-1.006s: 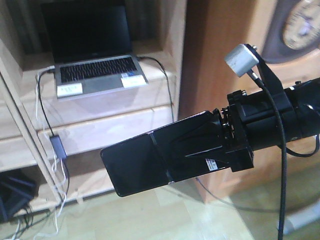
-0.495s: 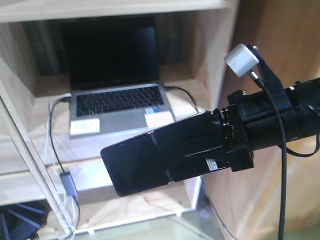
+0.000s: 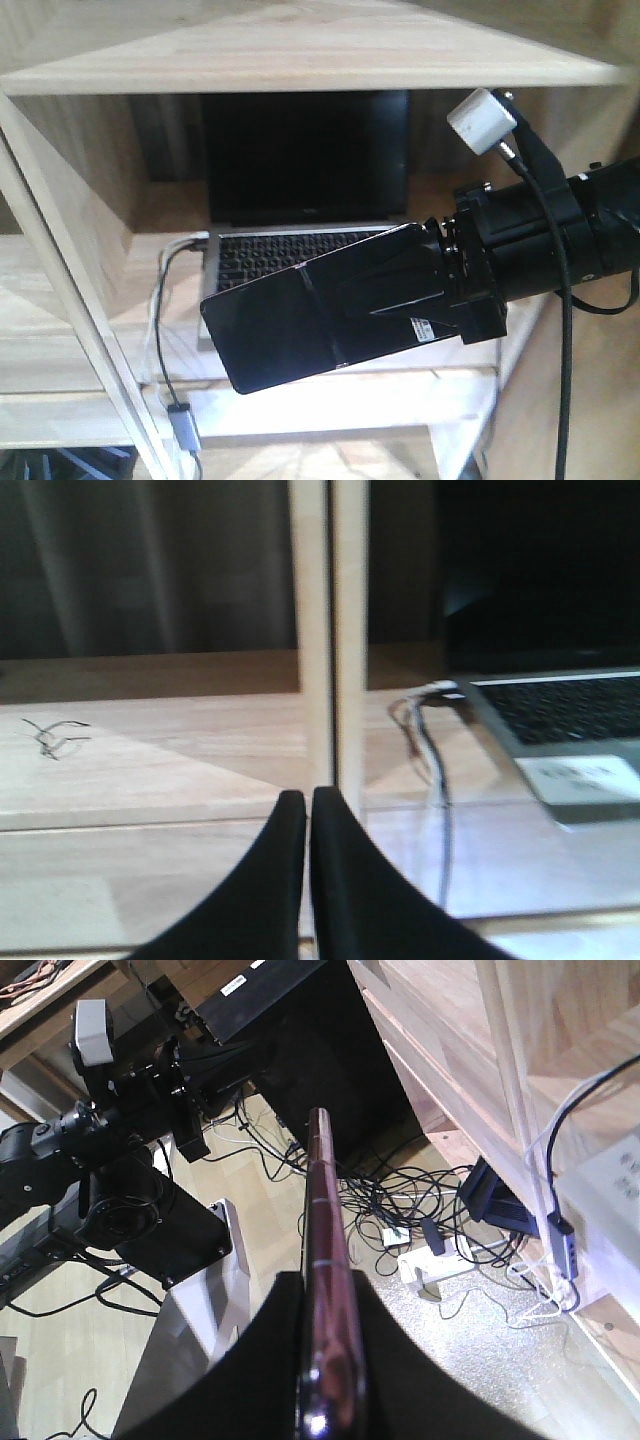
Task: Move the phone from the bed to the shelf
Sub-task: 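Raise the held phone toward the upper shelf above the laptop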
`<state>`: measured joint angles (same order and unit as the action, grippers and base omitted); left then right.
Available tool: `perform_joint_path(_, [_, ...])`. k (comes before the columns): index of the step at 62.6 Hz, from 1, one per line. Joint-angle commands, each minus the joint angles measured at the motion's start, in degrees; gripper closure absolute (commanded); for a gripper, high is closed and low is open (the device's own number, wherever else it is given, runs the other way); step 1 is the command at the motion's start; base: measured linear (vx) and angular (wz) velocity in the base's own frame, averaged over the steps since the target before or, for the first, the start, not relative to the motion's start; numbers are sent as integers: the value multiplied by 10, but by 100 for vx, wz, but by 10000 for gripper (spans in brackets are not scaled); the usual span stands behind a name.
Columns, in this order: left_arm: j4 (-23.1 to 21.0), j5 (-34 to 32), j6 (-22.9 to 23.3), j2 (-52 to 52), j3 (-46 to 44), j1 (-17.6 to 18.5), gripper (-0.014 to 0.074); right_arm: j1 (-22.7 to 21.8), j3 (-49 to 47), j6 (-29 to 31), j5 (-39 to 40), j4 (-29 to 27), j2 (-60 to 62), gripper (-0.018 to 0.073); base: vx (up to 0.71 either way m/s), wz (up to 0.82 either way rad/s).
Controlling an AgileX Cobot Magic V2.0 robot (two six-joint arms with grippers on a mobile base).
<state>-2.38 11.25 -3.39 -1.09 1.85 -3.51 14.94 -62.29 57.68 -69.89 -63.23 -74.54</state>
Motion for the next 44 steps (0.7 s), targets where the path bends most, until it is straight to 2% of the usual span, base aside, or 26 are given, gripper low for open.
perform_joint_path(1, [-5, -40, 0, -5, 4, 0, 595, 0, -15, 0, -38, -48, 16, 561, 19, 20])
perform_joint_path(44, [-5, -40, 0, -5, 4, 0, 595, 0, -15, 0, -37, -48, 16, 561, 9, 6])
